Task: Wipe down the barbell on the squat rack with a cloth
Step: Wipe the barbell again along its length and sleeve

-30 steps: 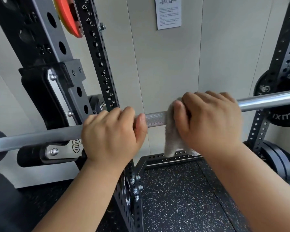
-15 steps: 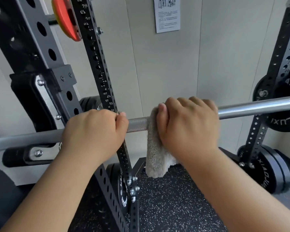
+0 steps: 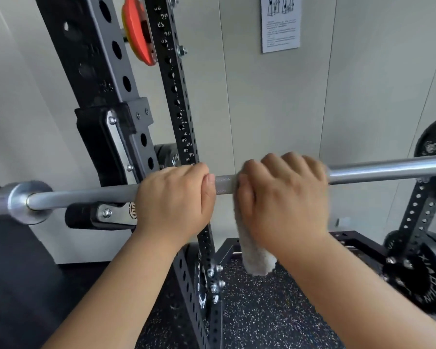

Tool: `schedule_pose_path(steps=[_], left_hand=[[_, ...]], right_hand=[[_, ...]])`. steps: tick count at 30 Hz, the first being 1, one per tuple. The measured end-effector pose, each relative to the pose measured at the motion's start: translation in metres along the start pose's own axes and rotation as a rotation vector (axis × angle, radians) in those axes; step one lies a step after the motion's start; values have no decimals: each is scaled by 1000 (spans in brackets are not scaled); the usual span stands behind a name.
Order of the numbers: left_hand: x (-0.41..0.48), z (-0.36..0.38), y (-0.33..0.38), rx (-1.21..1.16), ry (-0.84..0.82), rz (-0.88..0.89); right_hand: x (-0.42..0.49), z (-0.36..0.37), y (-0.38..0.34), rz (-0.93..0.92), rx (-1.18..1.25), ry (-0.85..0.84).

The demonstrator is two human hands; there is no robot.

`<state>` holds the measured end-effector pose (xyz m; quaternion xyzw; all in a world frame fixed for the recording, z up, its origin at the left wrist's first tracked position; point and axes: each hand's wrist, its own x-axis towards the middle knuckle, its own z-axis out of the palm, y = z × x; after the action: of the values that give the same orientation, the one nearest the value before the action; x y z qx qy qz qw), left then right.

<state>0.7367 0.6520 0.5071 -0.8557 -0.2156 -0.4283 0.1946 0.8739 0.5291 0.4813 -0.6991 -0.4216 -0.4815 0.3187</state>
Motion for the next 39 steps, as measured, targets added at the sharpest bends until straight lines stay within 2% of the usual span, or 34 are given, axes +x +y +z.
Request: schedule_pose_path(steps=[3,6,12,16,19,23,27,33,39], left_hand=[[0,2,3,16,-11,-29],[2,-1,3,14,-15,-32],[3,-2,11,45,24,-86],[3,2,17,64,83,-155],[1,3,24,50,75,-225],[-3,0,39,25,21,-316],[10,1,88,-61,-42,-176],[38,12,156,-232,30,-63],[70,24,217,-351,-4,31]], right_hand=[[-13,9,-18,-157,29,0],[-9,1,6,-245,55,-26],[-6,-32,95,68,-57,-9],[-15,-29,87,154,-79,4],[-24,-21,63,12,-21,-30],[-21,-26,85,-173,14,-65],[-18,-30,105,-234,57,-40],[-17,-38,160,-190,38,31],[-9,-63,227,-108,-8,-86]])
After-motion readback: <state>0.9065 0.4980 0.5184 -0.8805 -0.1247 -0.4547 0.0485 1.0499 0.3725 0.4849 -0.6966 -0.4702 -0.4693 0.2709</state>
